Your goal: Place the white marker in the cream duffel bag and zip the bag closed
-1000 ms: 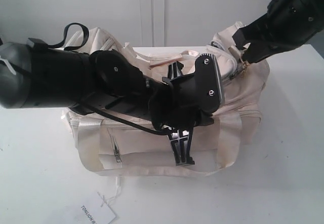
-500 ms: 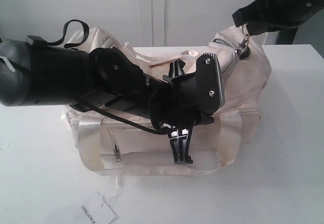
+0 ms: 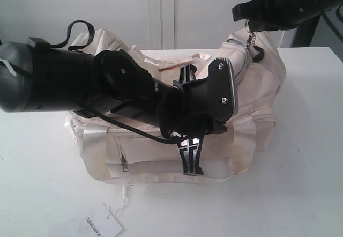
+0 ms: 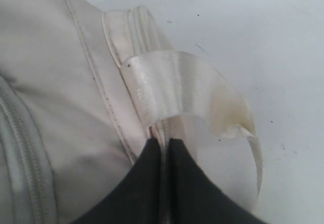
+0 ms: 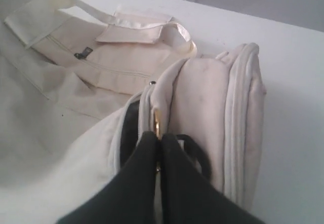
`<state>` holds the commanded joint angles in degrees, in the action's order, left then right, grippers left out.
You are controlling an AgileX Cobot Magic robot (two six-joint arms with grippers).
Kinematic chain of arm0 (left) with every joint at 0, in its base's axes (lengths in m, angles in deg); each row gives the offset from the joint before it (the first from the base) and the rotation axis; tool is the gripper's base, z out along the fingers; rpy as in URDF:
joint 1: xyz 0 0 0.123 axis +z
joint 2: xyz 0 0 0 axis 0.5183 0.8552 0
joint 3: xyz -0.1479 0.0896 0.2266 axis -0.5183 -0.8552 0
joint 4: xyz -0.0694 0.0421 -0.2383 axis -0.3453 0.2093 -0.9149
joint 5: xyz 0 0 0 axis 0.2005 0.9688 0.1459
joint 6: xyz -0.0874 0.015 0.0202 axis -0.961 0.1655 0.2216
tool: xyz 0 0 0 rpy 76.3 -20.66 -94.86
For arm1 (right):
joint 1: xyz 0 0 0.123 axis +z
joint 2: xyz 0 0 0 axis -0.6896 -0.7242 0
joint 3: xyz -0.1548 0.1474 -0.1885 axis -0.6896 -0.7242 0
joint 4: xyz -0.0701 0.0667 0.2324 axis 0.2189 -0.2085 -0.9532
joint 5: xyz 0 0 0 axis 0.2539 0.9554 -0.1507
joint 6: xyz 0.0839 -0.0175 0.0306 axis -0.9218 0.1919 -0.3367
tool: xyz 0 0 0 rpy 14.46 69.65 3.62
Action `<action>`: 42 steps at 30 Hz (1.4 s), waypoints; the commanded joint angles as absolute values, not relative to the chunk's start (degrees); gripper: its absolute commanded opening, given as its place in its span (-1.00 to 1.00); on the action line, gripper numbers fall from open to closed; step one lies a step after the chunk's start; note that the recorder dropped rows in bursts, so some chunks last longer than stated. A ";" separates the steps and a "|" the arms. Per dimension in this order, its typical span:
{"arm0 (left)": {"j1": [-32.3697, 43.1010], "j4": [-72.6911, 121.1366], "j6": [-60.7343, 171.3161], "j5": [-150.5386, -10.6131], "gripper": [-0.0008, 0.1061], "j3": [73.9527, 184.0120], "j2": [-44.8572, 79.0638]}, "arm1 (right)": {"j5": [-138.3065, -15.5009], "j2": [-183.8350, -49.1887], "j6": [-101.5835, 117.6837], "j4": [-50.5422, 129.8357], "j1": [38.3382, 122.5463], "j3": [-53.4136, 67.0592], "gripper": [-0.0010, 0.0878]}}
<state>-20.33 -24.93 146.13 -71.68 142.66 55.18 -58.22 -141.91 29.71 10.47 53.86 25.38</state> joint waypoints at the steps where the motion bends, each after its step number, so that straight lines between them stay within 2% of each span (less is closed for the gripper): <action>1: -20.33 -24.93 146.13 -71.68 -0.99 142.66 55.18 | -58.96 -142.32 29.71 10.07 53.86 25.38 -0.98; 24: -20.33 -24.93 146.13 -71.53 -0.99 142.66 55.18 | -68.52 -147.49 29.71 8.65 53.86 25.38 -0.98; 30: -20.33 -24.93 146.13 -71.53 -0.99 142.66 55.18 | -68.32 -147.85 29.71 6.46 53.86 25.38 -0.98; 42: -20.33 -24.93 145.92 -71.55 -0.99 142.66 55.18 | -59.76 -147.85 29.71 -1.61 56.77 25.38 -0.98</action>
